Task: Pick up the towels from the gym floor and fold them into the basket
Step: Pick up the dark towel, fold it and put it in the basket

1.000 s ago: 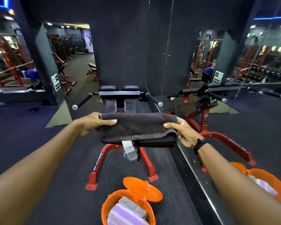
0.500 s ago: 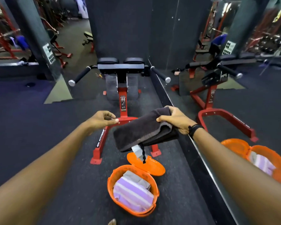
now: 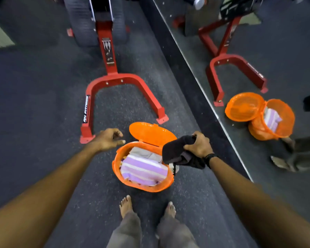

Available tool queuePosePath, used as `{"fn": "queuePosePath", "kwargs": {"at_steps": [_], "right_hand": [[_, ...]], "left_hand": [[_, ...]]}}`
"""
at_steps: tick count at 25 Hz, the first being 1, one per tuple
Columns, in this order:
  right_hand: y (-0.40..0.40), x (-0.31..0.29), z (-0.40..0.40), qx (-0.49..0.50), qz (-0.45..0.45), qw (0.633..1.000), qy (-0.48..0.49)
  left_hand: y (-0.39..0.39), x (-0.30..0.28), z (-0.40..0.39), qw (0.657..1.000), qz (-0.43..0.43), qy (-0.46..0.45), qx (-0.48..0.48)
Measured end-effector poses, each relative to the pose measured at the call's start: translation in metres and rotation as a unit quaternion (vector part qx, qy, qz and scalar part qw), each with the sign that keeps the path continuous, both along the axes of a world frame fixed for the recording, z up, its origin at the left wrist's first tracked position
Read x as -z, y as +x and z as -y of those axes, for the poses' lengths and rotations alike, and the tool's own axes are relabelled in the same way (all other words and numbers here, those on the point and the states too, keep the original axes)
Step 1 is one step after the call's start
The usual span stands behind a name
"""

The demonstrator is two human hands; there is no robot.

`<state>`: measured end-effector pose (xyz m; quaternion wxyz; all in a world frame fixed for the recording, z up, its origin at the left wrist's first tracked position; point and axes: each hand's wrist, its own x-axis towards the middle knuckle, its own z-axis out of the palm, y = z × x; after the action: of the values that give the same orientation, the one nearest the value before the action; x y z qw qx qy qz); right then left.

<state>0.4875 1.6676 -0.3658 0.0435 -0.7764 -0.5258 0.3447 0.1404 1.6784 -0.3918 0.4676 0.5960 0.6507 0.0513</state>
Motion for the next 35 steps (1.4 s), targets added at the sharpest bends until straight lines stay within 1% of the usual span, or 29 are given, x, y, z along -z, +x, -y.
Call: {"fn": "queuePosePath", "kwargs": {"at_steps": [2, 4, 6, 7, 9, 11, 13, 14, 15, 16, 18, 21, 24, 25, 27, 29, 30, 33, 34, 35], "right_hand": [[0.002, 0.046, 0.007, 0.019, 0.025, 0.999, -0.033], [-0.003, 0.099, 0.011, 0.018, 0.045, 0.996, -0.074], [-0.013, 0.153, 0.012, -0.002, 0.027, 0.994, -0.106], [-0.016, 0.178, 0.01, -0.013, -0.007, 0.994, -0.113], [-0.017, 0.224, 0.001, -0.019, -0.087, 0.99, -0.108], [-0.01, 0.267, -0.011, -0.006, -0.132, 0.987, -0.087], [0.0, 0.313, -0.024, 0.035, -0.135, 0.989, -0.053], [0.002, 0.335, -0.026, 0.046, -0.107, 0.992, -0.04], [0.002, 0.354, -0.026, 0.034, -0.073, 0.996, -0.027], [0.0, 0.372, -0.023, 0.001, -0.044, 0.999, -0.015], [-0.011, 0.402, -0.012, -0.1, -0.026, 0.995, 0.001], [-0.028, 0.456, 0.007, -0.247, 0.019, 0.969, -0.027], [-0.036, 0.508, 0.01, -0.348, 0.095, 0.932, -0.024], [-0.036, 0.523, 0.011, -0.374, 0.111, 0.921, -0.02], [-0.031, 0.553, 0.015, -0.406, 0.125, 0.905, -0.022], [-0.022, 0.588, 0.023, -0.413, 0.124, 0.902, -0.012], [-0.019, 0.605, 0.026, -0.408, 0.117, 0.906, -0.006], [-0.019, 0.639, 0.029, -0.385, 0.099, 0.917, -0.03], [-0.02, 0.643, 0.028, -0.385, 0.102, 0.916, -0.045], [-0.021, 0.642, 0.025, -0.388, 0.109, 0.913, -0.06]], "left_hand": [[-0.002, 0.035, 0.0, 0.999, -0.015, -0.018, 0.024], [-0.006, 0.08, 0.001, 0.998, -0.017, -0.04, 0.037], [-0.01, 0.123, 0.005, 0.996, -0.017, -0.07, 0.05], [-0.011, 0.146, 0.005, 0.995, -0.014, -0.081, 0.064], [-0.013, 0.187, 0.004, 0.991, -0.013, -0.101, 0.09], [-0.011, 0.229, 0.001, 0.987, -0.037, -0.104, 0.115], [-0.001, 0.275, -0.003, 0.983, -0.081, -0.083, 0.142], [0.007, 0.298, -0.005, 0.979, -0.105, -0.065, 0.161], [0.018, 0.318, -0.008, 0.974, -0.127, -0.048, 0.182], [0.028, 0.339, -0.009, 0.967, -0.149, -0.032, 0.204], [0.049, 0.372, -0.013, 0.948, -0.198, -0.005, 0.25], [0.077, 0.429, -0.021, 0.913, -0.261, 0.045, 0.311], [0.089, 0.485, -0.027, 0.891, -0.266, 0.13, 0.345], [0.088, 0.502, -0.027, 0.882, -0.271, 0.143, 0.359], [0.079, 0.535, -0.02, 0.869, -0.277, 0.149, 0.383], [0.071, 0.574, -0.011, 0.868, -0.279, 0.157, 0.381], [0.072, 0.588, -0.008, 0.869, -0.277, 0.137, 0.387], [0.073, 0.616, -0.011, 0.856, -0.305, 0.097, 0.407], [0.072, 0.62, -0.009, 0.86, -0.301, 0.083, 0.403], [0.075, 0.62, -0.007, 0.862, -0.301, 0.105, 0.394]]}}
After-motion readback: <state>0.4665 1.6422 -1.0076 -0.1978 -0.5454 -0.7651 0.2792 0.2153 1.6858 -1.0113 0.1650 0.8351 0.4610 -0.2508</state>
